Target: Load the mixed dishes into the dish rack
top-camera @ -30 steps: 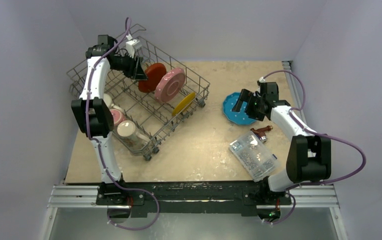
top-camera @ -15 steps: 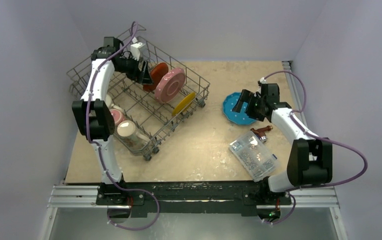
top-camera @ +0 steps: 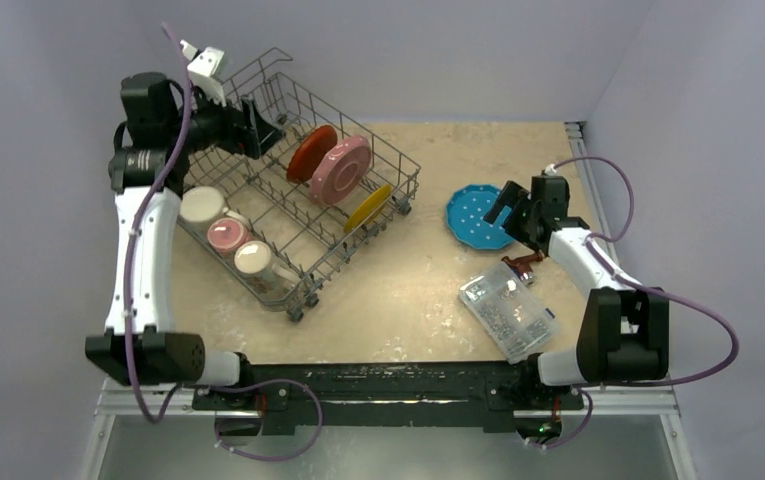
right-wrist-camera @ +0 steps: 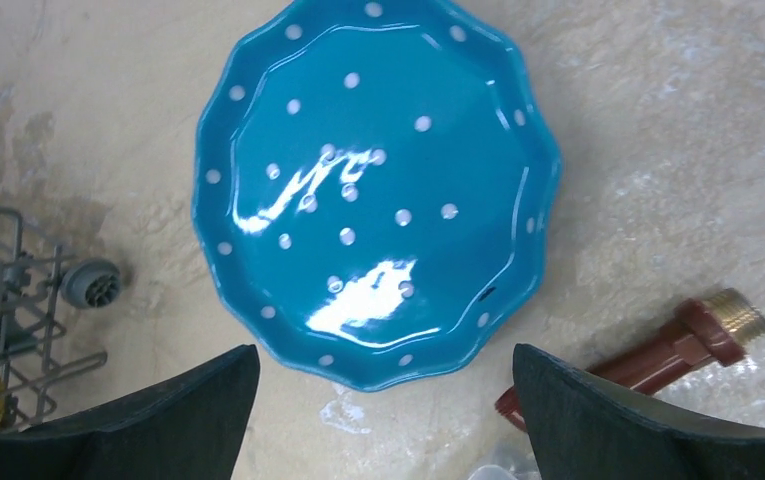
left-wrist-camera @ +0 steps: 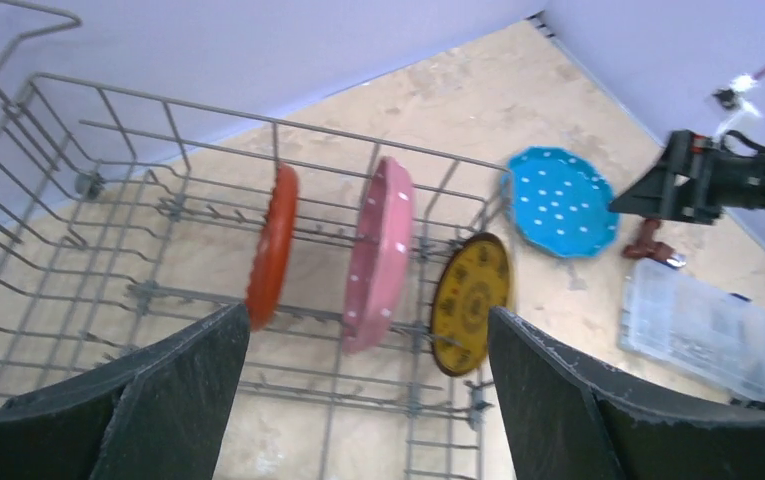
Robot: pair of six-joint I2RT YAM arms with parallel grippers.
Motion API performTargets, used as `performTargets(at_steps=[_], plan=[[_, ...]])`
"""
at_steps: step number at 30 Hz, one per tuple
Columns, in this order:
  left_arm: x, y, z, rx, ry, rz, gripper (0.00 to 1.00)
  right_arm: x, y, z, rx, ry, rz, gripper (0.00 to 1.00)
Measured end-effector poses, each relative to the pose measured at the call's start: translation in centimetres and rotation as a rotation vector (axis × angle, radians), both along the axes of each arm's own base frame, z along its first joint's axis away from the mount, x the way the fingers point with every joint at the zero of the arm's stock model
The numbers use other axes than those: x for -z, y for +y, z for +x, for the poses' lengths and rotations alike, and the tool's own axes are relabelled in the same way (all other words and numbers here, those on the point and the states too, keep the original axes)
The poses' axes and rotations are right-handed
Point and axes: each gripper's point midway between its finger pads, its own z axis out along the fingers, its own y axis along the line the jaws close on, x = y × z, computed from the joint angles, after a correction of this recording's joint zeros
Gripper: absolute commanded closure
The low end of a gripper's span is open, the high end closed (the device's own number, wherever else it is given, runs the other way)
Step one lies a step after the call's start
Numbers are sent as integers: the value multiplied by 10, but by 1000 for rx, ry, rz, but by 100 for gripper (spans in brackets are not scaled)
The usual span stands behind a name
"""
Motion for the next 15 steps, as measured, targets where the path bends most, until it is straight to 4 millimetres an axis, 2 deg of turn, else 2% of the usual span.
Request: performTargets(at_steps=[3, 5, 9, 12, 15], plan=[[-10, -14, -34, -7, -58, -105, 13, 5, -15, 3, 61, -3, 22, 1], [-8, -28, -52, 9, -80, -163, 13, 7, -24, 8, 86, -11, 41, 2], [3, -77, -79, 140, -127, -185, 14, 13, -27, 19, 89, -30, 85, 4], [14, -102, -94, 213, -146, -177, 16, 20, -23, 20, 79, -39, 111, 6], [22, -110, -99, 237, -167, -175, 18, 26, -22, 17, 79, -39, 126, 9]])
